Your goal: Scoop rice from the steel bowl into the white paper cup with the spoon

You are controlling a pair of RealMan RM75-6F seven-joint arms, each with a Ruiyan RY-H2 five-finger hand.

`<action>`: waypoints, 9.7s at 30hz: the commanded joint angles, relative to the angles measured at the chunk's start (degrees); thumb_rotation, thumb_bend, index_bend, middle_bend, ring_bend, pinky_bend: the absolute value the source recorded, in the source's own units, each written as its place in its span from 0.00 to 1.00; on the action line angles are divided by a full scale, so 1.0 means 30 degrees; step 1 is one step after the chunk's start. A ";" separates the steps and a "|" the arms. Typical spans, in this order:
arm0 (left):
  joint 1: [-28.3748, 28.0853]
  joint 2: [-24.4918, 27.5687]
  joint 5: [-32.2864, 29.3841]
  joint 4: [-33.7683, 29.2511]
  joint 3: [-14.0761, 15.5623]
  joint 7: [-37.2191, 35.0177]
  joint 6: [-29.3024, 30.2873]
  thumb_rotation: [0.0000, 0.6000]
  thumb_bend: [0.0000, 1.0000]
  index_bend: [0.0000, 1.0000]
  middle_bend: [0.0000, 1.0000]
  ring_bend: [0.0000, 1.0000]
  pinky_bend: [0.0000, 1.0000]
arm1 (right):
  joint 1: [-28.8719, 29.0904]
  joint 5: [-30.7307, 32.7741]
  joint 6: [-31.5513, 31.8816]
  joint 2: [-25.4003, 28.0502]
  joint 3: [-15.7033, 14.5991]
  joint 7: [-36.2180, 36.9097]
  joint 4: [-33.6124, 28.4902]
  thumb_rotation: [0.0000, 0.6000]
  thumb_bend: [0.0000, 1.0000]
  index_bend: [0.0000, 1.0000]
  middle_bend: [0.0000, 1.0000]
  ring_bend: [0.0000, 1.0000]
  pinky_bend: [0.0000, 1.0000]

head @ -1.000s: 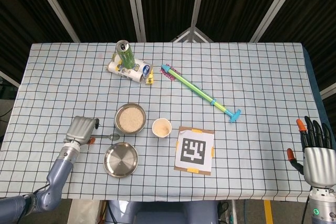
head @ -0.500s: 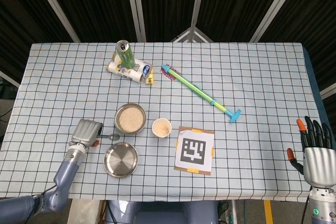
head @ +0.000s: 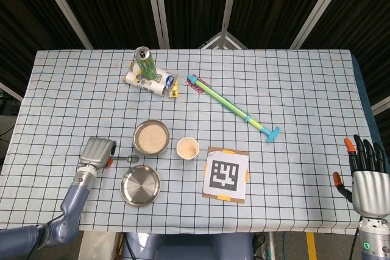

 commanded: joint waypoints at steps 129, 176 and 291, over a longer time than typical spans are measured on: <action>-0.9157 -0.1887 0.3106 0.4513 0.2398 1.0178 -0.2142 1.00 0.56 0.56 0.99 1.00 1.00 | -0.0156 -0.0219 0.0519 -0.0312 0.0100 -0.0019 0.0202 1.00 0.38 0.00 0.00 0.00 0.00; -0.5336 0.1993 -0.0959 -0.0622 0.0457 0.1043 -0.0514 1.00 0.56 0.56 0.99 1.00 1.00 | -0.0102 0.0004 0.0149 -0.0155 0.0091 -0.0251 -0.0062 1.00 0.38 0.00 0.00 0.00 0.00; -0.9677 -0.0927 0.6024 0.0781 0.0450 0.7352 0.0093 1.00 0.55 0.56 0.99 1.00 1.00 | -0.0198 -0.0199 0.0549 -0.0346 0.0154 -0.0045 0.0131 1.00 0.38 0.00 0.00 0.00 0.00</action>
